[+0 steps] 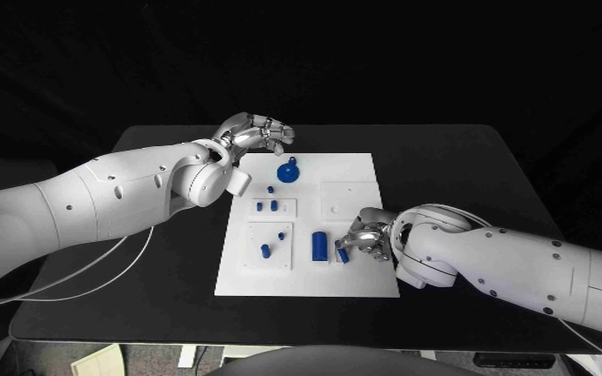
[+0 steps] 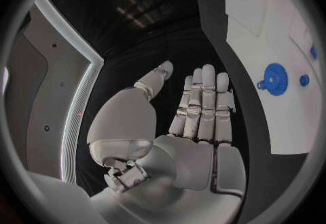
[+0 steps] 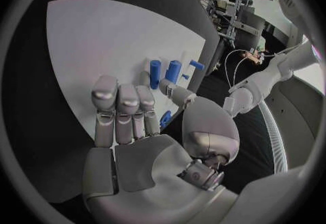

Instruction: Assemble the parts on the task board

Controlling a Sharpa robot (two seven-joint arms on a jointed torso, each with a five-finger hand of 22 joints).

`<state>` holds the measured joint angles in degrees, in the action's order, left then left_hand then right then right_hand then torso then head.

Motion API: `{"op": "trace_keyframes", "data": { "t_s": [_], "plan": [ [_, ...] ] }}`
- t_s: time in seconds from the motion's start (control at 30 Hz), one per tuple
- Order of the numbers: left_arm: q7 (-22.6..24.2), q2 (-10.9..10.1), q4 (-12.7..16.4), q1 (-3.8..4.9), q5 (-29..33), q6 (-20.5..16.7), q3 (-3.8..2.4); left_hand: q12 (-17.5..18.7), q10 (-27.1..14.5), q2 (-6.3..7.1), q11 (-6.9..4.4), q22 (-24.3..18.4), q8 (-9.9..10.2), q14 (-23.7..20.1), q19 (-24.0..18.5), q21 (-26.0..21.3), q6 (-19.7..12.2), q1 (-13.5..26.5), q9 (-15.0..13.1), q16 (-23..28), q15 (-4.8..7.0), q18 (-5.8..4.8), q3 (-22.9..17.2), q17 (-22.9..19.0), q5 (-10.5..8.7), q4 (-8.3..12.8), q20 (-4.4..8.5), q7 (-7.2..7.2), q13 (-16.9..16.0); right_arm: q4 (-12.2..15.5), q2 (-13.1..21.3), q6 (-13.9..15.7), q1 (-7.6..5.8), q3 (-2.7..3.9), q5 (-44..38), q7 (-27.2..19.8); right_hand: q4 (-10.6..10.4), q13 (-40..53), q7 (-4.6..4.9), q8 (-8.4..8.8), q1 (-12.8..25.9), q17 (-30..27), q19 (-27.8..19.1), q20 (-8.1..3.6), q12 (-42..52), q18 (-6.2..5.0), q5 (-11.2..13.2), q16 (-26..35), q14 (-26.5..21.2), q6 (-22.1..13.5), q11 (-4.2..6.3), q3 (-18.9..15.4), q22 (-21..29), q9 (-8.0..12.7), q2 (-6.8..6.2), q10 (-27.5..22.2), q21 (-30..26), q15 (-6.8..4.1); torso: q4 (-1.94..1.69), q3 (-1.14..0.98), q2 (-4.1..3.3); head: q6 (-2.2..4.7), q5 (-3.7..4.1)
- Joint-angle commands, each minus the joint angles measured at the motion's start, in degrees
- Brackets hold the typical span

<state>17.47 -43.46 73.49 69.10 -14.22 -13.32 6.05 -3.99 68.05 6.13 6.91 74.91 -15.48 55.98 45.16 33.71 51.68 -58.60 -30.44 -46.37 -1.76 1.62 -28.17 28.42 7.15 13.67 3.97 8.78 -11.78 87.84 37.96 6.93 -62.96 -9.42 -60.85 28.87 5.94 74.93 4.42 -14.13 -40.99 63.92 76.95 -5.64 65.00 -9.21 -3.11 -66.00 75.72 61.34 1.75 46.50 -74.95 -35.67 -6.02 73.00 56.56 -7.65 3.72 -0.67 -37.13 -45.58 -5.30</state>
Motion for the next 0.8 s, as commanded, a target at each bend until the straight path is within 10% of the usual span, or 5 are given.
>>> {"op": "trace_keyframes", "data": {
  "t_s": [0.03,0.8],
  "plan": [
    [0.3,0.1,0.1,0.02,-0.2,0.7,-0.04,-0.1,-0.2,0.11,0.06,0.4,-0.3,0.3,0.1,-0.4,-0.4,0.6,0.1,0.4,-0.02,0.47,0.0,0.1,-0.2,-0.4,-0.07,0.11,0.1,0.3,-0.1,-0.9,0.06,0.02,0.2,-1.1,0.1,0.8,-0.01,-0.36,0.9,0.1,0.0,0.17,0.3,-5.79,-0.1,0.2,0.1,0.5,0.19,0.2,-0.9,0.1,-0.31,0.2,0.2,-0.24,0.01,0.0,-0.01,0.03,-0.02],
    [0.3,0.1,0.1,0.02,-0.2,0.6,-0.04,-0.1,-0.2,0.12,0.07,0.4,-0.3,0.3,0.1,-0.5,-0.4,0.6,0.1,0.4,-0.03,0.48,0.0,0.1,-0.2,-0.4,-0.08,0.11,0.1,1.4,1.4,-2.2,0.06,0.02,1.5,-2.6,-1.0,0.8,-0.12,-0.37,3.6,0.1,0.3,-0.12,0.3,-5.79,0.2,0.2,0.2,0.7,0.31,0.3,-0.7,0.4,-3.37,0.4,0.3,-0.38,0.04,-0.03,0.0,0.18,-0.06]
  ]
}}
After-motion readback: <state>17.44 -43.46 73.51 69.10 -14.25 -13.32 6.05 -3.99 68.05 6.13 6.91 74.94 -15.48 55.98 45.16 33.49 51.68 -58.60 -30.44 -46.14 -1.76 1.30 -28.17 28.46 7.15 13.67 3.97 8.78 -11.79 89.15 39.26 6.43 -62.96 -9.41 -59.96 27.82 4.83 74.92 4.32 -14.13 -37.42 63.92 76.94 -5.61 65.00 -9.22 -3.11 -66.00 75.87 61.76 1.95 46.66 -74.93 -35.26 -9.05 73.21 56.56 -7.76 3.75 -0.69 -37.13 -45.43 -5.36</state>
